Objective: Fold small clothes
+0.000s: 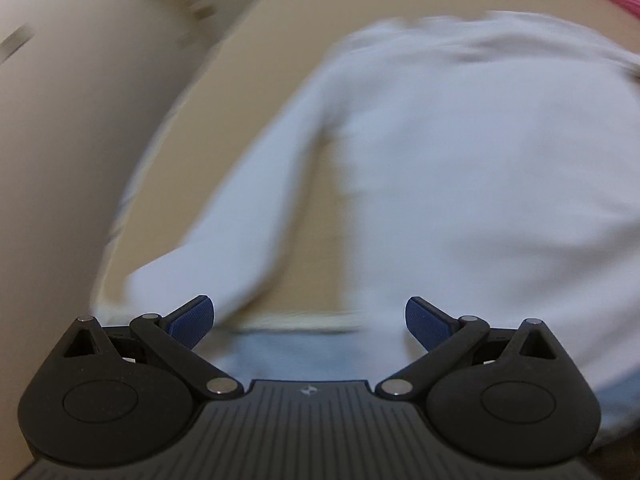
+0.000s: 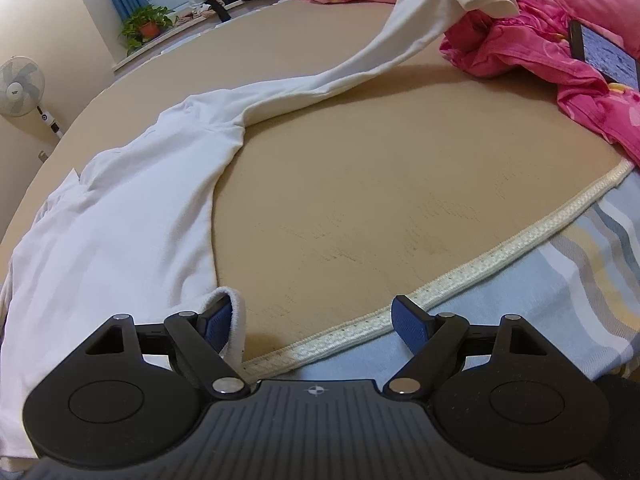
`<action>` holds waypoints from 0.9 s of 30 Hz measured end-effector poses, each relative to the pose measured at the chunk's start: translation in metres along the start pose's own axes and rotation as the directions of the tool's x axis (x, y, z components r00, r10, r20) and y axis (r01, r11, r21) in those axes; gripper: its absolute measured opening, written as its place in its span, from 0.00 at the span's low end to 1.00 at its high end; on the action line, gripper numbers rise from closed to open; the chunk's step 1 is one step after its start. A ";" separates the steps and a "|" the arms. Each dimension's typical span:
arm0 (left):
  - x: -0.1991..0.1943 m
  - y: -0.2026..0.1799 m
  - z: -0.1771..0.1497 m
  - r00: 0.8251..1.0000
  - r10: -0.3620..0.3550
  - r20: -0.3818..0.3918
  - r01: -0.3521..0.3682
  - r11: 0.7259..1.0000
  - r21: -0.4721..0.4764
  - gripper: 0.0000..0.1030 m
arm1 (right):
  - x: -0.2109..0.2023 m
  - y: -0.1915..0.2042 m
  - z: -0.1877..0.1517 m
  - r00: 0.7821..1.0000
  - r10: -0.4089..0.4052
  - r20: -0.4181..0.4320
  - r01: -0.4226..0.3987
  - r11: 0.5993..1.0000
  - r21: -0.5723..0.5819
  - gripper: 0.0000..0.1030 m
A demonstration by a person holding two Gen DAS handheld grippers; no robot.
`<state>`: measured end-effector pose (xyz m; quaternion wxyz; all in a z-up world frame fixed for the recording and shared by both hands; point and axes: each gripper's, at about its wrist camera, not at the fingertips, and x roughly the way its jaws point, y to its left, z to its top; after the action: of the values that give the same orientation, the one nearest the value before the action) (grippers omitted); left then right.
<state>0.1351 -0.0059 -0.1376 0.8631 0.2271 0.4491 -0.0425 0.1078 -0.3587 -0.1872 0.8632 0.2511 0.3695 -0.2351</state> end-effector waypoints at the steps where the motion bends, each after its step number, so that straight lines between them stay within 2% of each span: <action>1: -0.009 -0.022 0.003 0.999 -0.043 0.019 0.042 0.999 0.035 0.99 | -0.001 0.001 0.001 1.000 0.002 0.000 -0.002 1.000 0.000 0.81; 4: -0.028 -0.082 0.016 0.984 -0.169 0.059 0.158 0.975 0.156 0.99 | -0.003 0.000 0.003 1.000 0.017 -0.002 -0.017 1.000 0.001 0.81; 9: -0.047 -0.172 0.021 0.949 -0.303 0.085 0.260 0.908 0.329 0.99 | -0.005 -0.001 0.010 0.999 0.041 0.002 -0.041 0.999 -0.011 0.81; 12: -0.054 -0.210 0.024 0.930 -0.360 0.079 0.302 0.868 0.395 0.99 | -0.006 0.000 0.014 0.998 0.059 -0.002 -0.059 0.998 -0.023 0.81; 15: -0.053 -0.237 0.021 0.926 -0.374 0.059 0.316 0.849 0.423 0.99 | -0.007 0.000 0.015 0.998 0.069 -0.003 -0.069 0.997 -0.029 0.80; 17: -0.053 -0.248 0.019 0.936 -0.342 0.079 0.281 0.864 0.417 0.99 | -0.009 -0.001 0.016 0.997 0.079 -0.002 -0.079 0.997 -0.028 0.80; 21: -0.027 -0.234 0.019 0.980 -0.182 0.084 0.142 0.925 0.353 0.99 | -0.009 -0.003 0.014 0.997 0.077 0.002 -0.077 0.997 -0.020 0.81; 23: -0.011 -0.208 0.015 0.991 -0.110 0.077 0.081 0.948 0.309 0.99 | -0.008 -0.005 0.011 0.998 0.068 -0.002 -0.068 0.998 -0.012 0.81; 27: 0.010 -0.130 -0.007 0.999 0.018 0.046 -0.026 0.982 0.189 1.00 | -0.004 -0.013 0.004 0.999 0.052 -0.004 -0.052 0.999 0.017 0.81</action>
<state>0.0994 -0.1174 -0.1949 0.8475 0.3124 0.4214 -0.0805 0.1000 -0.3700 -0.1846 0.8662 0.2682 0.3627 -0.2151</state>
